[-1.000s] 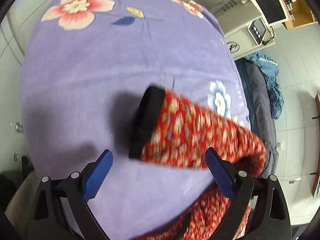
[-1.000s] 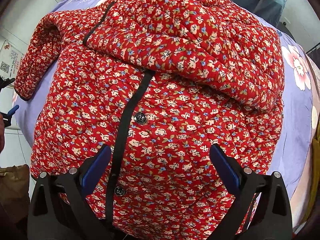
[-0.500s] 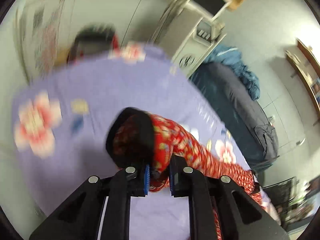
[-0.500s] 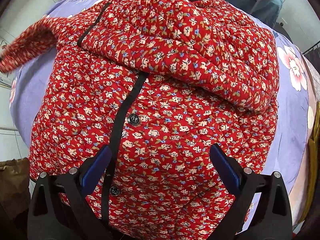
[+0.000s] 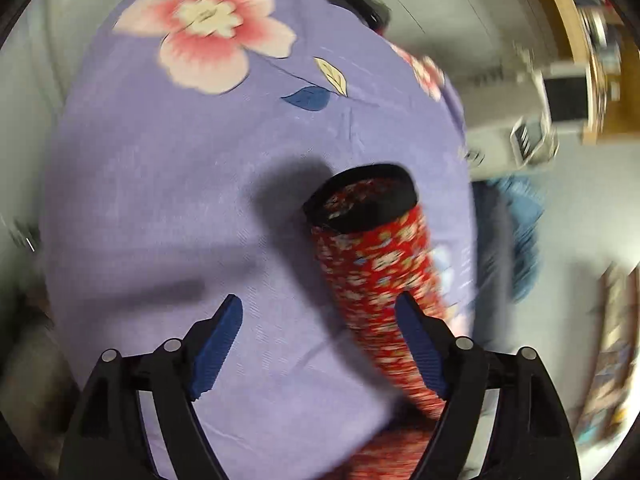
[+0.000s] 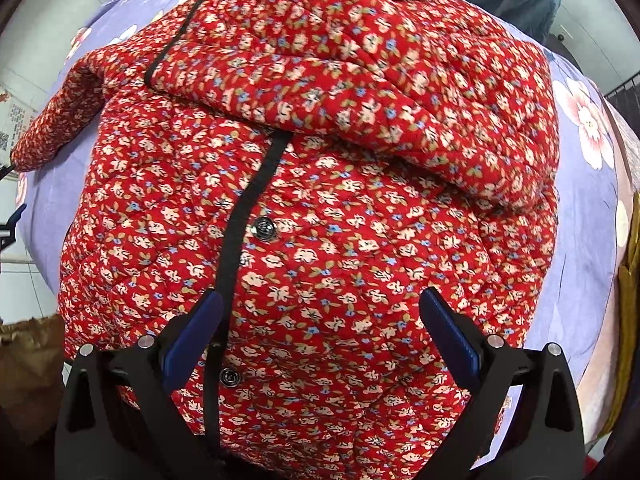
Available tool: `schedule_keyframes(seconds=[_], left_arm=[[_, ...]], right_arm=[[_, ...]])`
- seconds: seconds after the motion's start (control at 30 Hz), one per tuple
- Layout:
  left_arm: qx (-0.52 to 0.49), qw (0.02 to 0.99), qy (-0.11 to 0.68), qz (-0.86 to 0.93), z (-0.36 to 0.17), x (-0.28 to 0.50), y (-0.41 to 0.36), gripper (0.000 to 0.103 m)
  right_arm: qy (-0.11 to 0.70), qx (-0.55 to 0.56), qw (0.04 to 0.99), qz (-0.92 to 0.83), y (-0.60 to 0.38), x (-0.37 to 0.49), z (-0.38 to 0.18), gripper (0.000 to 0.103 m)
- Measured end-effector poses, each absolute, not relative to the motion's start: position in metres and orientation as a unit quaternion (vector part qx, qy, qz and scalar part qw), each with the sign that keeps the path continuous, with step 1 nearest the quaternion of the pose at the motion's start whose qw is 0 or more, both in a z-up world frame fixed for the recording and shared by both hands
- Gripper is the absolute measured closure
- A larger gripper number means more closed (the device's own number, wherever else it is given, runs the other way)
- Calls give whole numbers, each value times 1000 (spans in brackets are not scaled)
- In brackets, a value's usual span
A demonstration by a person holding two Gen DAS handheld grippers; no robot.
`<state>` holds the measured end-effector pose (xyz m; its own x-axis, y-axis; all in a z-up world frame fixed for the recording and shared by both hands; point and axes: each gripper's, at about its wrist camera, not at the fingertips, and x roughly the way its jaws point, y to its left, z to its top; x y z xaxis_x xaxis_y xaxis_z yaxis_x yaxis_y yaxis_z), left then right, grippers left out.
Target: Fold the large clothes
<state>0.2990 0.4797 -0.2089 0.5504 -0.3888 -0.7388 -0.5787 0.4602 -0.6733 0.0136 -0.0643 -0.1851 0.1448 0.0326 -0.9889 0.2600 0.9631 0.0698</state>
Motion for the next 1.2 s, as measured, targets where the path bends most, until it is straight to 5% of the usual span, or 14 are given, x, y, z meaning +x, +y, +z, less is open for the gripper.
schedule_keyframes(seconds=[0.13, 0.33, 0.4, 0.53, 0.73, 0.97, 1.2], left_arm=[[-522, 701, 484, 47, -210, 329, 475, 17], [-470, 696, 539, 57, -236, 373, 443, 21], [-451, 698, 554, 55, -241, 382, 434, 52], [-393, 723, 566, 57, -219, 405, 415, 86], [-280, 835, 472, -41, -92, 452, 332, 88], [-132, 876, 366, -285, 52, 428, 110, 88], [26, 789, 431, -437, -9, 307, -112, 88]], right_arm=[[655, 109, 745, -72, -67, 12, -190, 6], [648, 93, 753, -63, -55, 20, -183, 6], [646, 97, 754, -65, -55, 20, -181, 6], [639, 118, 755, -89, -73, 7, -175, 6], [628, 164, 748, -137, -114, -25, -176, 6], [609, 215, 745, -167, -161, -58, -185, 6], [586, 251, 745, -197, -189, -88, -178, 6]])
